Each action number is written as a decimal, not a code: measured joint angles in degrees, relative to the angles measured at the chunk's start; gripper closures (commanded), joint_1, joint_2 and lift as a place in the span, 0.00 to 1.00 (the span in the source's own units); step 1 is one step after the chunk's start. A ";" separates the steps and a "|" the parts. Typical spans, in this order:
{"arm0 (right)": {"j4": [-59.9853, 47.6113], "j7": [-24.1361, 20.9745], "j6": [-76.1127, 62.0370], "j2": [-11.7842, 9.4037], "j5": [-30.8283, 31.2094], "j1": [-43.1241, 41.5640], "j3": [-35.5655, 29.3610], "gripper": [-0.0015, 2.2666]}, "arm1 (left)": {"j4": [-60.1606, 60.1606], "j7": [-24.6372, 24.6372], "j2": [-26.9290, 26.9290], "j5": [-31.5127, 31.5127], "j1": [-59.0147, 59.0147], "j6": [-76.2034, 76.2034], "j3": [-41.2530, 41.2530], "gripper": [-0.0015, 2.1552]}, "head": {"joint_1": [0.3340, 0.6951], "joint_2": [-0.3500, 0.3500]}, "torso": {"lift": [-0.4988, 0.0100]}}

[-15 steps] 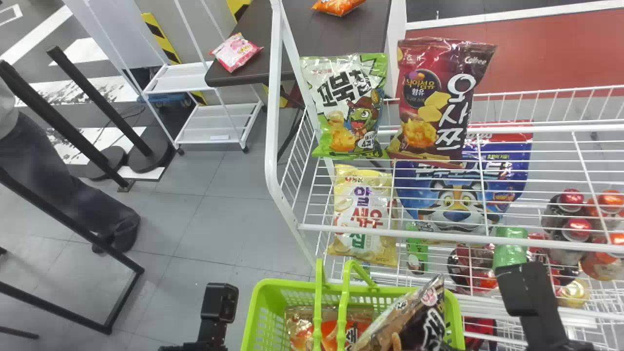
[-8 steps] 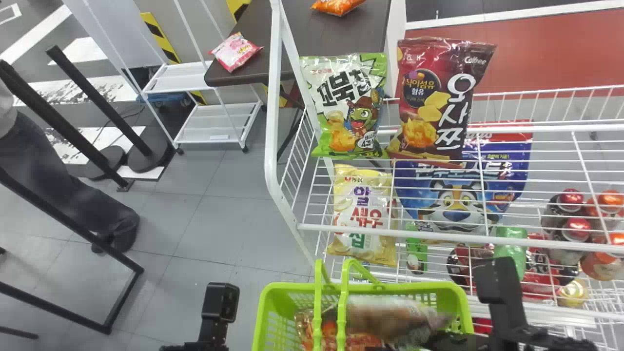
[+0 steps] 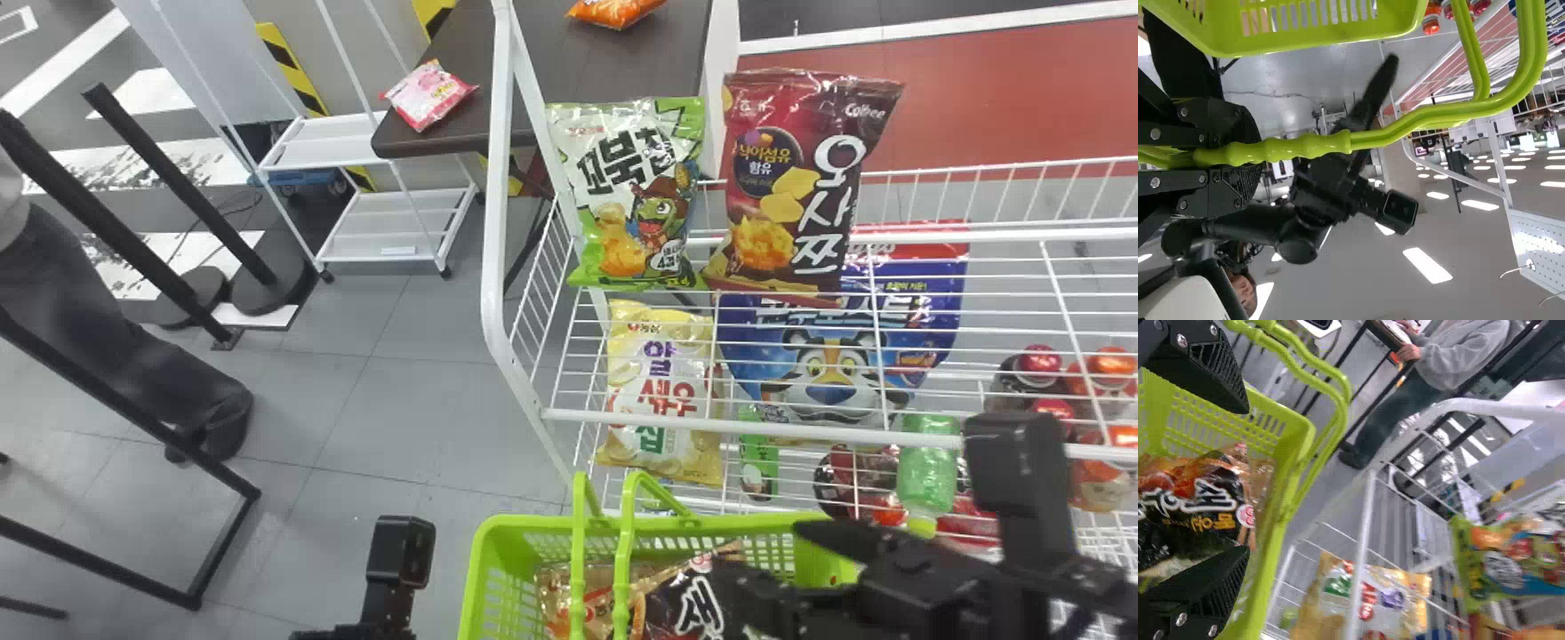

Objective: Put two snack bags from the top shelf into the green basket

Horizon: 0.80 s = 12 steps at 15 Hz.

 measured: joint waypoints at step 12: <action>19.63 -8.53 -65.92 -0.20 14.84 11.19 -7.65 0.02 | 0.90 -0.13 -0.41 0.07 0.12 -0.72 0.00 1.00 | 1.00 0.54 | 0.98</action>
